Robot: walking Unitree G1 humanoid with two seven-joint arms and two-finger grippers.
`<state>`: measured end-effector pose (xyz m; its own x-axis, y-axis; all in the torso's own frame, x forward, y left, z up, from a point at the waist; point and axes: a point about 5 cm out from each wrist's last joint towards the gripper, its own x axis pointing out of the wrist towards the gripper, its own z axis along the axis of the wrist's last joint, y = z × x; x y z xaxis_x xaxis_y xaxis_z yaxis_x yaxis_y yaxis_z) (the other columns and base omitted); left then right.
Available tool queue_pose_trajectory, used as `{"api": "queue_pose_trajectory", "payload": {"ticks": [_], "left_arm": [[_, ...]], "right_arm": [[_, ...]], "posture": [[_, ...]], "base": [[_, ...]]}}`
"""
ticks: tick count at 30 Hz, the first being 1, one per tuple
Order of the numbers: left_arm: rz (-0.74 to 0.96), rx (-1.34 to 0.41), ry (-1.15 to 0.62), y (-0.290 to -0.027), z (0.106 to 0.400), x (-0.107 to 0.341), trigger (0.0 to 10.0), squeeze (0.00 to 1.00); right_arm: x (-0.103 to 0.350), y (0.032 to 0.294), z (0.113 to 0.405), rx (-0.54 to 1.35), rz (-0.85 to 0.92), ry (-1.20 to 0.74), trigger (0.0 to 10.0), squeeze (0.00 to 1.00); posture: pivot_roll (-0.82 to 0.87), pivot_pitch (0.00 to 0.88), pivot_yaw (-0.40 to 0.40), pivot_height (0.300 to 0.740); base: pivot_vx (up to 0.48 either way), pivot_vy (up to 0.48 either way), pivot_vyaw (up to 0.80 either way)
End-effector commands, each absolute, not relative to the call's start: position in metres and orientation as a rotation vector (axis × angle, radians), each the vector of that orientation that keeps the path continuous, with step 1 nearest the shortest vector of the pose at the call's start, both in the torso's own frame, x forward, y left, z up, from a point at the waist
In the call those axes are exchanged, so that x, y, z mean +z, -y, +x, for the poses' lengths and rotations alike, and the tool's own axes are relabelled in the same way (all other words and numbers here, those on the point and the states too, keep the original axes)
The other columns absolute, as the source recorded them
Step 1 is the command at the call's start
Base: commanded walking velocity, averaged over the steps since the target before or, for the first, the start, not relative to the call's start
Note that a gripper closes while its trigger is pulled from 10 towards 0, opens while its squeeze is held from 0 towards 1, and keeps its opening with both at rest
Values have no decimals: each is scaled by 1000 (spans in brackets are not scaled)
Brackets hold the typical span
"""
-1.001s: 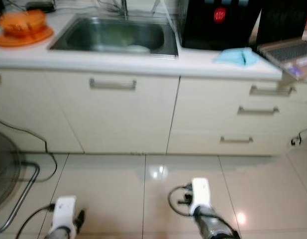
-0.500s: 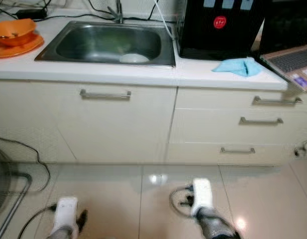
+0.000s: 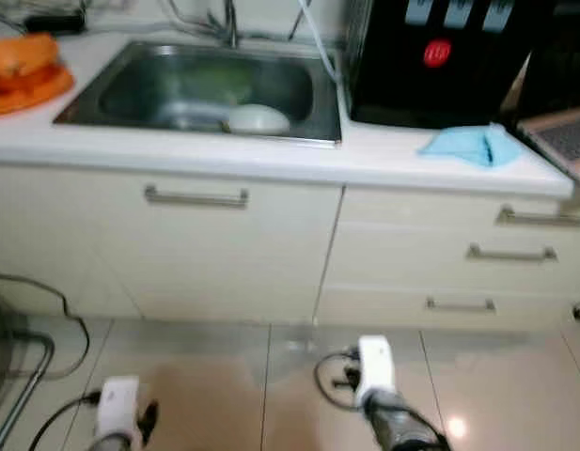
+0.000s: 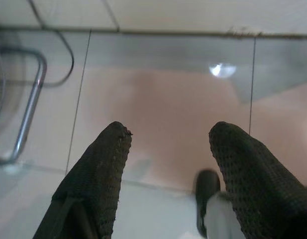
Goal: Kitchen organization
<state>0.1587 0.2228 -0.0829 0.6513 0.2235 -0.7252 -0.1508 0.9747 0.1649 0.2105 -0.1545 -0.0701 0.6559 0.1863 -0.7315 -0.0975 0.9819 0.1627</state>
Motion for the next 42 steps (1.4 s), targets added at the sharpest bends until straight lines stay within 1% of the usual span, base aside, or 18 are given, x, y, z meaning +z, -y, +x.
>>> {"api": "queue_pose_trajectory", "payload": {"ticks": [1,15,32,41,42], "left_arm": [[76,195,-829,-213,162,-84,10000,0],[77,194,-826,-213,162,-83,10000,0],[73,198,-797,-212,165,-81,10000,0],[97,198,-651,-211,178,-69,10000,0],[114,196,-586,-211,181,-63,10000,0]], "right_arm": [[-72,168,205,129,91,-861,10000,0],[-74,168,203,127,95,-871,10000,0],[-75,171,200,119,97,-878,10000,0],[-71,185,202,109,65,-814,10000,0],[-67,196,204,87,67,-774,10000,0]], "posture": [[22,62,-27,732],[24,64,-26,732],[25,64,-28,732],[21,80,-33,732],[18,90,-36,732]], "base": [[360,0,0],[361,0,0],[0,0,0],[0,0,0],[0,0,0]]}}
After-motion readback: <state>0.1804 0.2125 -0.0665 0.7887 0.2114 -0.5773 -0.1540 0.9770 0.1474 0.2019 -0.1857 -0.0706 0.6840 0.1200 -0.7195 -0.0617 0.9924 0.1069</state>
